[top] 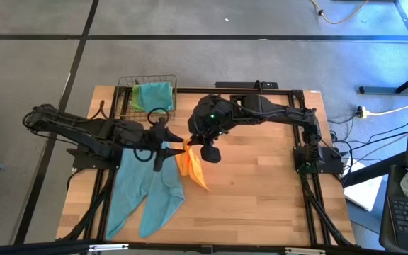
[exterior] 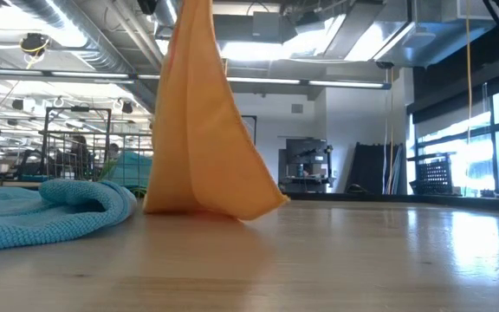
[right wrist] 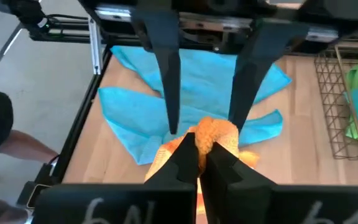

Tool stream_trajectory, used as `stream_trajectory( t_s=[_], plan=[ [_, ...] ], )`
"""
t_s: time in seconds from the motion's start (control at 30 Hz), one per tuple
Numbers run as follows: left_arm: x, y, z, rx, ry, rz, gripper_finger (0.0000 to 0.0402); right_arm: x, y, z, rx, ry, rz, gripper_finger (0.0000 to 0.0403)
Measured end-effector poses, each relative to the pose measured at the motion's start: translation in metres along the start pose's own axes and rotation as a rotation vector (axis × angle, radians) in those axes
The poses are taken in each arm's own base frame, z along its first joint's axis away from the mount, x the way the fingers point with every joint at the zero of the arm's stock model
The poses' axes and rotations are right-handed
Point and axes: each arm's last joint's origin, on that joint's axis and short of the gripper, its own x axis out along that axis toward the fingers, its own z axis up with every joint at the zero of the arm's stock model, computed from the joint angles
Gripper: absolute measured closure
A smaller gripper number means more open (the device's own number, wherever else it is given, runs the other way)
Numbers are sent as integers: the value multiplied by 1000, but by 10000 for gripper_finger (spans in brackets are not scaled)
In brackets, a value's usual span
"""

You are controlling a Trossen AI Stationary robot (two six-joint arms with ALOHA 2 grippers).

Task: Fold microfiber towels
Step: Fold the orange microfiber cloth

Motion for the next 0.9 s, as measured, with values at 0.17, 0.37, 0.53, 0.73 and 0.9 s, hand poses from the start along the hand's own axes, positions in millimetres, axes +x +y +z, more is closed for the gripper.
stream_trajectory(
  t_s=[0.17,0.37,0.53,0.73,0.9],
  plan=[
    [3,2,-4,15,26,66,227,0,0,1,-4,-10,-8,399],
    [10,4,-17,51,133,121,227,0,2,3,-7,-26,59,398],
    [8,7,-27,83,235,148,228,-1,3,3,-8,-27,73,400],
    [8,10,-34,108,304,194,228,-14,5,5,-17,-59,73,398],
    [14,12,-37,127,307,266,228,-20,6,6,-21,-72,52,399]
  ],
)
